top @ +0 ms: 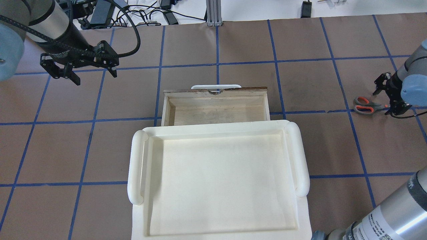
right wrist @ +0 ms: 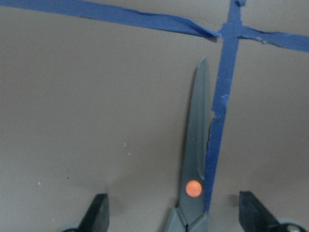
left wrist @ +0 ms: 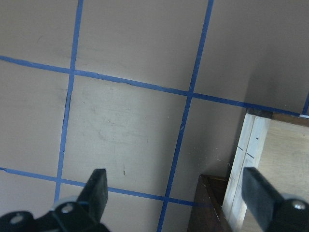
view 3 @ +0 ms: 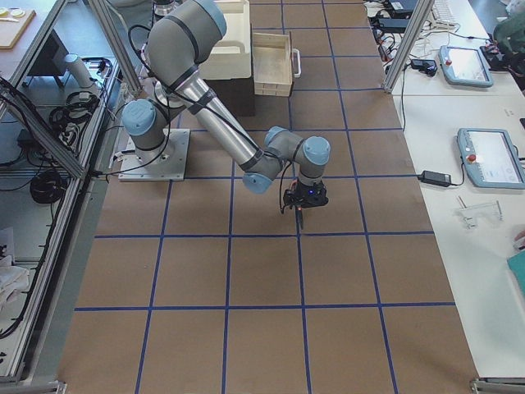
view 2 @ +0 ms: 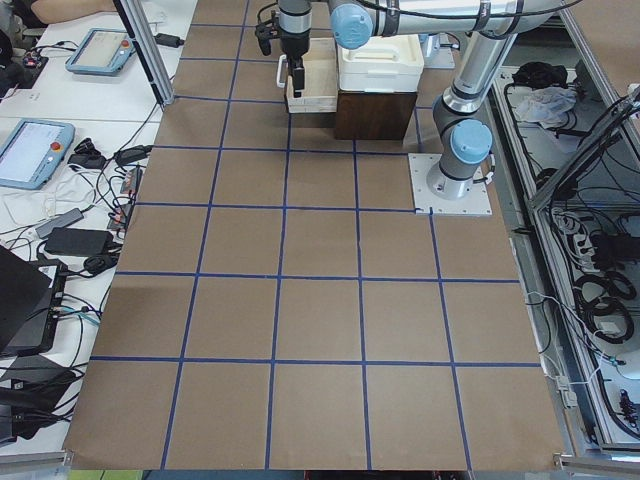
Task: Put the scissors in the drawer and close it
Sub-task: 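Lower the right gripper onto the scissors and close on the handles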
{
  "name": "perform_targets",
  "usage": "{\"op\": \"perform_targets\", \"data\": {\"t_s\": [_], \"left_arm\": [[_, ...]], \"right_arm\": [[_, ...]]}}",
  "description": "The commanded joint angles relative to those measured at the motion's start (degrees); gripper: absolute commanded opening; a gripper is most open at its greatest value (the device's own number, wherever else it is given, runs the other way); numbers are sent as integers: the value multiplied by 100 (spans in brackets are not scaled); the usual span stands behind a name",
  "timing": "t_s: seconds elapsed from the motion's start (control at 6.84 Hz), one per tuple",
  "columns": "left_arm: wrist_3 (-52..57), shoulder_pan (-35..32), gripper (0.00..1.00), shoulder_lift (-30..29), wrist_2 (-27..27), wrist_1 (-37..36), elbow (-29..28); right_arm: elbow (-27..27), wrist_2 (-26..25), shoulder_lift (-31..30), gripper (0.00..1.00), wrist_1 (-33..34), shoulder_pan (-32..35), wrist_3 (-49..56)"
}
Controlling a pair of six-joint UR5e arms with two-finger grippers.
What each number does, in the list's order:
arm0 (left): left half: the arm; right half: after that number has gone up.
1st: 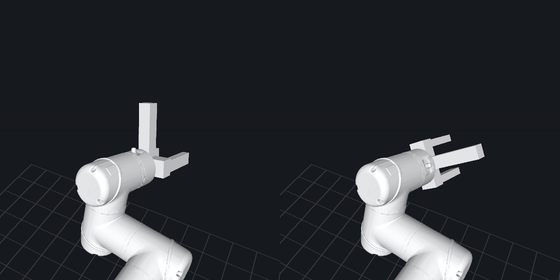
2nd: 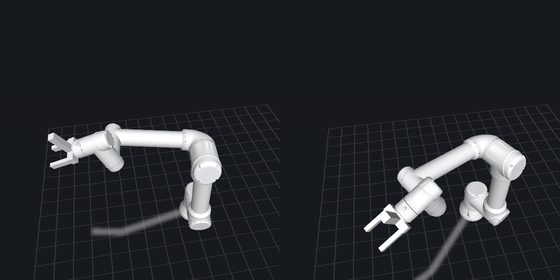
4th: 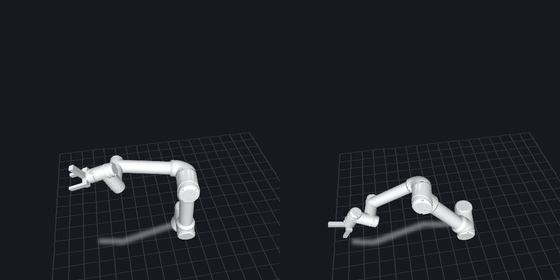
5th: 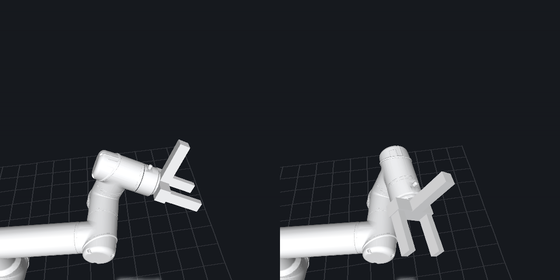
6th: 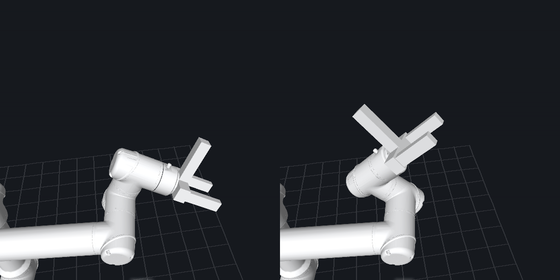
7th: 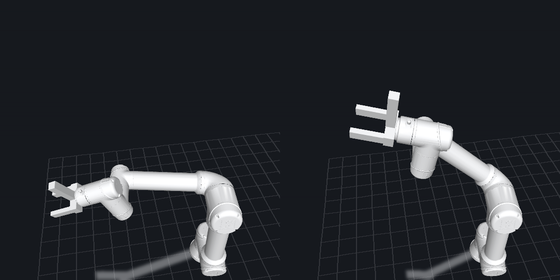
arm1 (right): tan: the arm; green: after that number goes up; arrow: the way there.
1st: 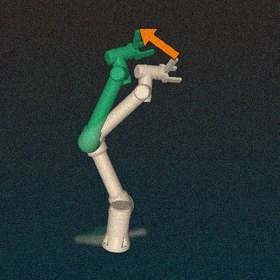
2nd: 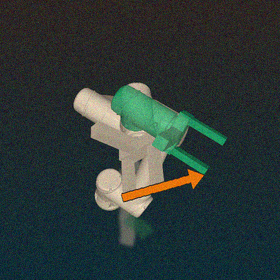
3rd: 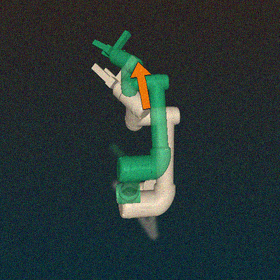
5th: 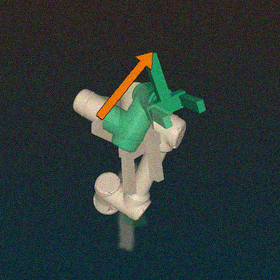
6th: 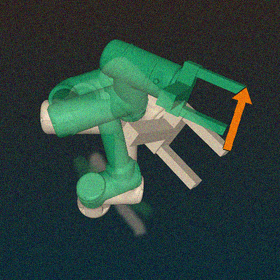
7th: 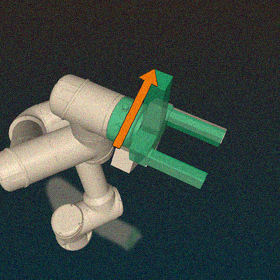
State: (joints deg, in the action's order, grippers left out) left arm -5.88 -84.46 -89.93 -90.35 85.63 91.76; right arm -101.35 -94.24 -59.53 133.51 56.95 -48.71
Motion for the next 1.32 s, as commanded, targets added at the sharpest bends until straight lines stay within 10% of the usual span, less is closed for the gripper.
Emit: {"op": "perform_targets", "data": {"t_s": [0.0, 1.17], "left_arm": [[25, 0, 100, 10, -17, 6, 0], [34, 0, 100, 2, -26, 6, 0]], "right_arm": [[19, 219, 2, 90, -62, 0, -280], [1, 511, -50, 32, -115, 0, -271]]}}
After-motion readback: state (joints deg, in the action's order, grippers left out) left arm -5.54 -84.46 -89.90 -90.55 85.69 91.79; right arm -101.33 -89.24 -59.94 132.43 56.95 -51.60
